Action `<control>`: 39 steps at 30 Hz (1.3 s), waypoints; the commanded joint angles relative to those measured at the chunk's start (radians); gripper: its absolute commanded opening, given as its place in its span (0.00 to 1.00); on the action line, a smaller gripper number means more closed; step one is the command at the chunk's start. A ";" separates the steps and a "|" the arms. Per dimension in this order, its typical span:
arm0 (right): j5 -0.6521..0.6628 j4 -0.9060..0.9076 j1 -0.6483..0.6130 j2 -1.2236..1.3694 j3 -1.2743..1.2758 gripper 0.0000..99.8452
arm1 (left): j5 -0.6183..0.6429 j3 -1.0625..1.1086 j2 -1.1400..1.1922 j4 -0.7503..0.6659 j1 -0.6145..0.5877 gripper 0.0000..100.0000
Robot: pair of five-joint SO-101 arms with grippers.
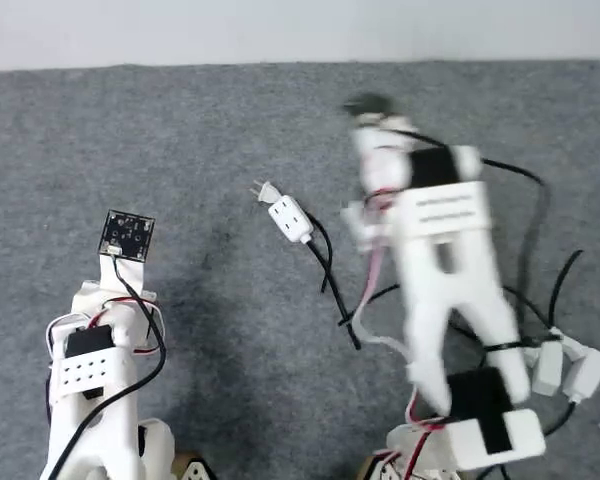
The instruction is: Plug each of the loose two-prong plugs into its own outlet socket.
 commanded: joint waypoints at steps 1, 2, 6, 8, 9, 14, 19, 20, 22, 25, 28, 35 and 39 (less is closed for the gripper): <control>-0.012 -0.188 -0.116 0.025 0.021 0.14 | 0.009 -0.007 -0.012 -0.028 -0.008 0.02; -0.012 -0.236 -0.130 0.051 0.025 0.17 | 0.009 -0.008 -0.012 -0.028 -0.008 0.02; -0.008 -0.400 -0.145 0.202 0.023 0.27 | 0.009 -0.010 -0.012 -0.029 -0.008 0.02; 0.025 -0.475 -0.145 0.286 0.023 0.28 | 0.009 -0.010 -0.012 -0.029 -0.008 0.02; 0.043 -0.512 -0.147 0.328 0.023 0.28 | 0.006 -0.010 -0.011 -0.029 -0.008 0.02; 0.141 -0.656 -0.180 0.470 0.021 0.28 | 0.005 -0.008 -0.011 -0.029 -0.008 0.02; 0.215 -0.763 -0.214 0.516 0.020 0.28 | 0.005 -0.007 -0.011 -0.029 -0.008 0.02; 0.222 -0.776 -0.213 0.524 0.011 0.28 | 0.005 -0.007 -0.011 -0.029 -0.008 0.02; 0.227 -0.780 -0.196 0.552 -0.017 0.28 | 0.005 -0.007 -0.011 -0.029 -0.008 0.02; 0.227 -0.742 -0.165 0.613 -0.083 0.28 | 0.003 -0.007 -0.011 -0.029 -0.008 0.02; 0.229 -0.651 -0.156 0.667 -0.180 0.26 | 0.003 -0.007 -0.011 -0.029 -0.008 0.02; 0.152 -0.486 -0.142 0.694 -0.358 0.03 | 0.003 -0.007 -0.011 -0.029 -0.008 0.02; 0.034 -0.390 -0.136 0.627 -0.407 0.01 | 0.003 -0.007 -0.011 -0.029 -0.008 0.02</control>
